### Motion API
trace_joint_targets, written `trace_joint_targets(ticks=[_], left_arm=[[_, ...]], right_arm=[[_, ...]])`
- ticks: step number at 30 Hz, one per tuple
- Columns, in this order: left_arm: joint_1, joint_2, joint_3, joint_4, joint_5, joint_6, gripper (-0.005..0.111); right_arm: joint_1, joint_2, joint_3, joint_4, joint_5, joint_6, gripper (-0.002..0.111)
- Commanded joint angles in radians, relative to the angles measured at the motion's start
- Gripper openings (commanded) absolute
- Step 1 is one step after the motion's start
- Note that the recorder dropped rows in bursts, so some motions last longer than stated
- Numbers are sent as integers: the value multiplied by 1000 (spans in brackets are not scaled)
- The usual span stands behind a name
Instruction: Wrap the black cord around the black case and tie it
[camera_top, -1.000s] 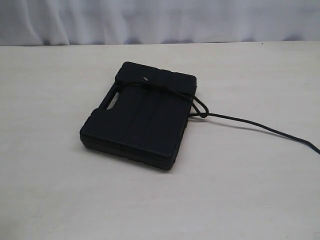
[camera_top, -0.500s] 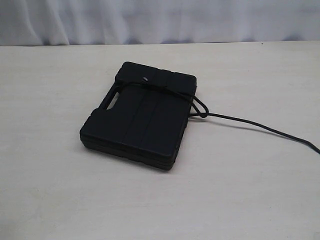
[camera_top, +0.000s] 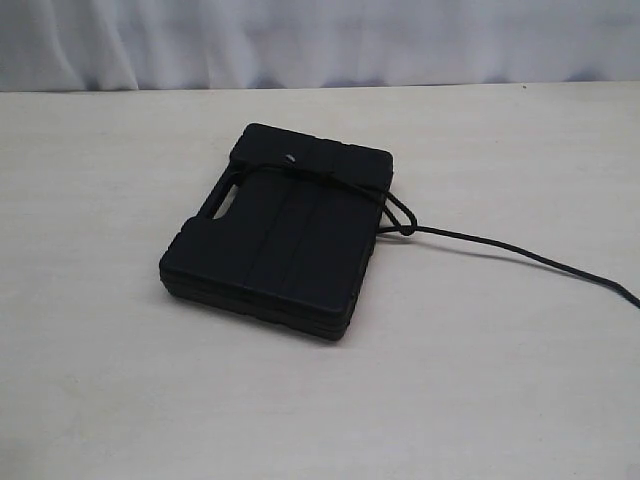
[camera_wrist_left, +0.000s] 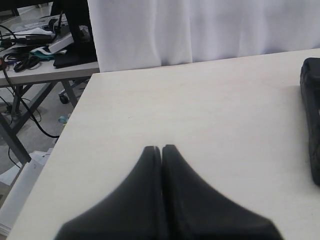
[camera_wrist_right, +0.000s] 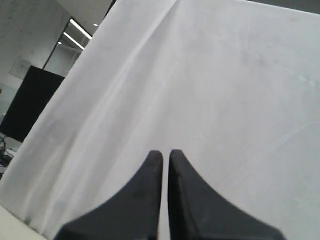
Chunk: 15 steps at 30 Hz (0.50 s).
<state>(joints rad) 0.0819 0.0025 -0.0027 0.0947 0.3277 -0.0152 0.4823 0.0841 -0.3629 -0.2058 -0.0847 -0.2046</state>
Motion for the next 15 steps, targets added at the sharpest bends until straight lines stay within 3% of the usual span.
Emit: trace_joint_targets(ticks=[1, 15], left_arm=[[5, -2, 3, -2, -5, -8, 0], [5, -2, 3, 0, -7, -8, 0]], right_arm=[[-135, -84, 84, 102, -27, -24, 4], [-329, -84, 359, 173, -22, 216, 4]])
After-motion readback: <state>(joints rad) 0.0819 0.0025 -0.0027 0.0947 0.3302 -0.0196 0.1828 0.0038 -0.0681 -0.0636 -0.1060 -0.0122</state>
